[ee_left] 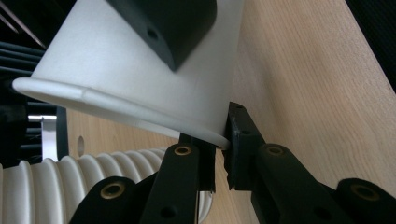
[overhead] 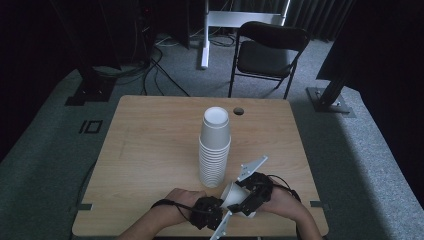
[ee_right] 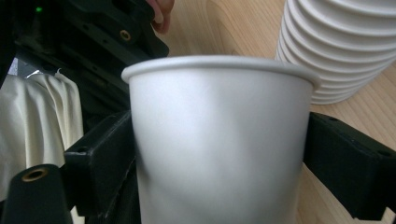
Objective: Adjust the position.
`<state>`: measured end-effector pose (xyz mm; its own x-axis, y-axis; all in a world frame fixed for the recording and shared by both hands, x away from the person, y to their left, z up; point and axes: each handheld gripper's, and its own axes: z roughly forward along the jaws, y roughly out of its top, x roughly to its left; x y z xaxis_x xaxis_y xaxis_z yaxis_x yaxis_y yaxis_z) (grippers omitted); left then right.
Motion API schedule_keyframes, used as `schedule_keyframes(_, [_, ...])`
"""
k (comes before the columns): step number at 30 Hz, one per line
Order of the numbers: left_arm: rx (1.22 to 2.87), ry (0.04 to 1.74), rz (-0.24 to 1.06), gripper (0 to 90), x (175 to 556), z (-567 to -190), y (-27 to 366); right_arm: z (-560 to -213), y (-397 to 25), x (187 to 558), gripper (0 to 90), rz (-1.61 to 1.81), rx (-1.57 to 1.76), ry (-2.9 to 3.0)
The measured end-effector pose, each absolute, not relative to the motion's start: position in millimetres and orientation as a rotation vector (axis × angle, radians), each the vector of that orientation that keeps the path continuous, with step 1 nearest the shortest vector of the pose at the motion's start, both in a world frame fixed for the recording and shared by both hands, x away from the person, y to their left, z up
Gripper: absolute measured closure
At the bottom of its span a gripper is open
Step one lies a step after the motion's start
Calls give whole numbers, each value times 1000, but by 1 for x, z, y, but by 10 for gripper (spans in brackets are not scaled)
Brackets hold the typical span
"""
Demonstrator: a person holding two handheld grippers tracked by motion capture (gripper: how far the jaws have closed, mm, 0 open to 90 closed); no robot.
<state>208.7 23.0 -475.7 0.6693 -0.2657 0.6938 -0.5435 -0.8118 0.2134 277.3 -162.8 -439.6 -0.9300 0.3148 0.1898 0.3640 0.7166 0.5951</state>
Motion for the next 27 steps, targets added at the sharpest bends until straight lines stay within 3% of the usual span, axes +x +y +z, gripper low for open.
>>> schedule_keyframes(9, [2523, -619, 914, 838, 211, -479, 22, -446, -156, 280, 116, -972, -564, -2853])
schedule_keyframes(22, [2525, -543, 847, 819, 218, -478, 24, -443, -156, 274, 208, -1033, -509, -2940])
schedule_keyframes(27, [2498, -483, 831, 735, 222, -475, 28, -444, -161, 276, 215, -1093, -540, -2922])
